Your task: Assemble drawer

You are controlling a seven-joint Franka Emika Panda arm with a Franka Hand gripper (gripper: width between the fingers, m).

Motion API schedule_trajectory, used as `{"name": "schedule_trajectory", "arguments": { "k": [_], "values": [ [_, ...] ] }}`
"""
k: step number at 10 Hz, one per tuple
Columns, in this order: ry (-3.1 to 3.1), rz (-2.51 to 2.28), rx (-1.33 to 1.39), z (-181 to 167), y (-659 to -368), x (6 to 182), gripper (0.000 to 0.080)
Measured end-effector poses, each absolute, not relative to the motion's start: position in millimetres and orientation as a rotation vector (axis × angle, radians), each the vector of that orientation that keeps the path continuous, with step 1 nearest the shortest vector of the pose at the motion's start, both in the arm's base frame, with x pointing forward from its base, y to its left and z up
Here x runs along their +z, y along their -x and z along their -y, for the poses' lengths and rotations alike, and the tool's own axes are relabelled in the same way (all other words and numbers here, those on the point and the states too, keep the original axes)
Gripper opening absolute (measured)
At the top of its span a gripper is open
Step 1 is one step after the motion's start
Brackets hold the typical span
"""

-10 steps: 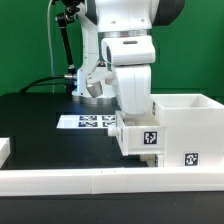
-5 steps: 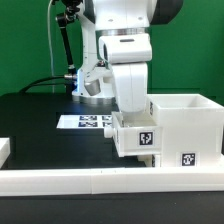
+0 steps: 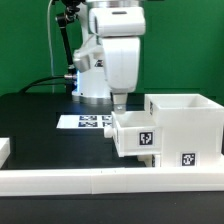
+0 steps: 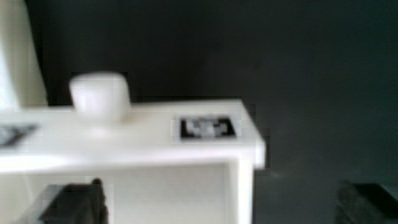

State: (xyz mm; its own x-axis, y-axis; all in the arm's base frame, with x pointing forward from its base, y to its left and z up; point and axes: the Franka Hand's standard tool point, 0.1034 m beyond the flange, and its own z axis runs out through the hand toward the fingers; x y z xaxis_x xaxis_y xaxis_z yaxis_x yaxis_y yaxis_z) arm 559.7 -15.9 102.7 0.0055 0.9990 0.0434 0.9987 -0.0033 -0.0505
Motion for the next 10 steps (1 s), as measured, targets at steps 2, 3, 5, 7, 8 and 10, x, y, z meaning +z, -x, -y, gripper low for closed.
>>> {"name": "schedule_trajectory", "arguments": {
  "k": [2,3,5,7,8,10],
  "values": [
    [2.16,2.173,0.027,29,-574,105.8,0.0649],
    [2.165,2.162,0.028,32,-572,104.6,0.0649],
    [2.162,2.161,0.029,31,-572,103.3,0.0649],
    [2.094,2.113,-0.082,46,-580,89.8,0.0649],
    [2.072,2.086,-0.115,50,-588,83.7,0.0649],
    [2.052,2.025,-0.188,54,-600,71.1,0.0649]
  ]
}}
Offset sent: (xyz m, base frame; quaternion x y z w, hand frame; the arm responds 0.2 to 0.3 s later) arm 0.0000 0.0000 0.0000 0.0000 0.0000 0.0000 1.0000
